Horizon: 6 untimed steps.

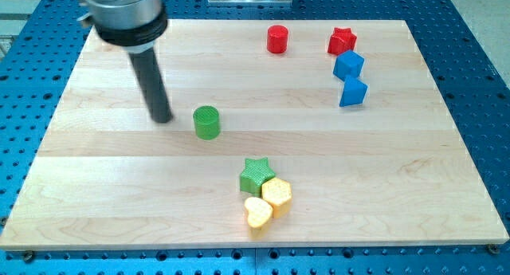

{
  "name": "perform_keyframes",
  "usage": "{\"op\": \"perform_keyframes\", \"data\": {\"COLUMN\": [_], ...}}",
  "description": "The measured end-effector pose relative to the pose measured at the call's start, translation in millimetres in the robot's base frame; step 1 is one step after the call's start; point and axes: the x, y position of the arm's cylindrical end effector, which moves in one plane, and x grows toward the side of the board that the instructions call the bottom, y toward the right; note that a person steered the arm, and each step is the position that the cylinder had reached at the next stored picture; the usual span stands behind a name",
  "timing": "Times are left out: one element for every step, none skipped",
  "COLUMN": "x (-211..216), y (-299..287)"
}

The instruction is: Place the green circle into the green star

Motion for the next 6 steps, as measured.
{"op": "perform_keyframes", "data": {"x": [8,77,109,105,105,105], "y": [39,67,80,75,73,73]}}
